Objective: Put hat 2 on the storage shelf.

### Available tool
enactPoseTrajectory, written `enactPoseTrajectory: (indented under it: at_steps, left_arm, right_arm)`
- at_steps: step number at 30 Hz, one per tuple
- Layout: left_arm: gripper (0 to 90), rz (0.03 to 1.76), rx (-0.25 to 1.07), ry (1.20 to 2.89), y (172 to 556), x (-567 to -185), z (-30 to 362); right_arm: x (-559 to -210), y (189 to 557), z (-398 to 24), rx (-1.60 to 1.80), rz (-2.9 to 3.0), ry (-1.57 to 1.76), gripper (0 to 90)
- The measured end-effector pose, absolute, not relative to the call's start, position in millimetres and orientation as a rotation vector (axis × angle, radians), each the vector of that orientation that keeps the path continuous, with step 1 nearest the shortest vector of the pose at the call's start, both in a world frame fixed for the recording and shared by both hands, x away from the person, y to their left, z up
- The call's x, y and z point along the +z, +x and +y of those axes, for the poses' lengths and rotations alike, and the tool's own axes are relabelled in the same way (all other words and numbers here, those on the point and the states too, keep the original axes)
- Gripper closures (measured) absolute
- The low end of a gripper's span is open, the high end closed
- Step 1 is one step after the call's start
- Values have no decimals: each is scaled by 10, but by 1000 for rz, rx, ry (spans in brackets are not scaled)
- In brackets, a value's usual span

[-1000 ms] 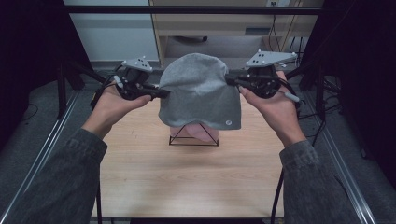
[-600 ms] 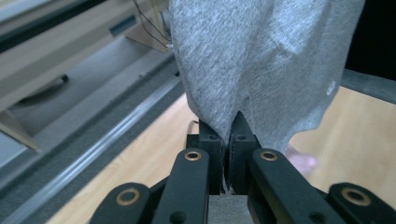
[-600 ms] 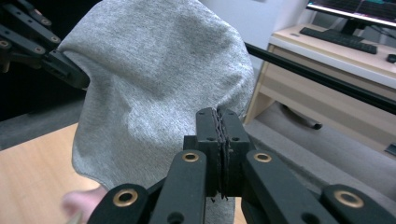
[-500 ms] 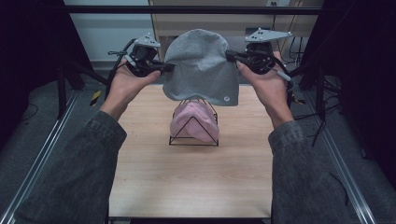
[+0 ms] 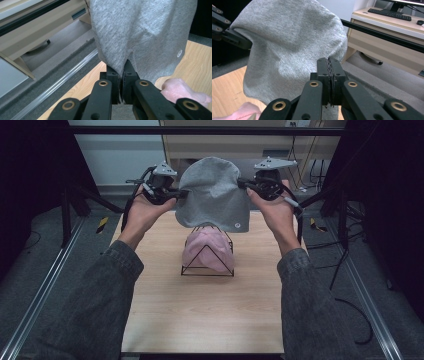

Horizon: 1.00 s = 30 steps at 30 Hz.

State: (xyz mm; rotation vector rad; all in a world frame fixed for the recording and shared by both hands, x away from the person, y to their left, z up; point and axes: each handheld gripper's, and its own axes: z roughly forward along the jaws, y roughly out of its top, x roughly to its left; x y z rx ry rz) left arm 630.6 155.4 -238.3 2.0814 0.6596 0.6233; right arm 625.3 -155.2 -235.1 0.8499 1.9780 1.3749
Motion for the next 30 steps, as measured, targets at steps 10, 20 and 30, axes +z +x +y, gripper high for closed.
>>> enactPoseTrajectory:
  at_steps: [10, 20, 30]
  left_arm:
    - [870, 685, 634, 2092, 6359, -2566, 1569]
    - [870, 719, 611, 2098, 6416, -2810, 1548]
    - [870, 729, 588, 2098, 6355, -2957, 1606]
  right_arm:
    - [-2533, 6347, -1495, 1366, 1997, 861, 887]
    - [-2728, 6412, -1463, 1349, 2010, 882, 887]
    - [-2913, 6320, -1510, 1364, 2028, 892, 887]
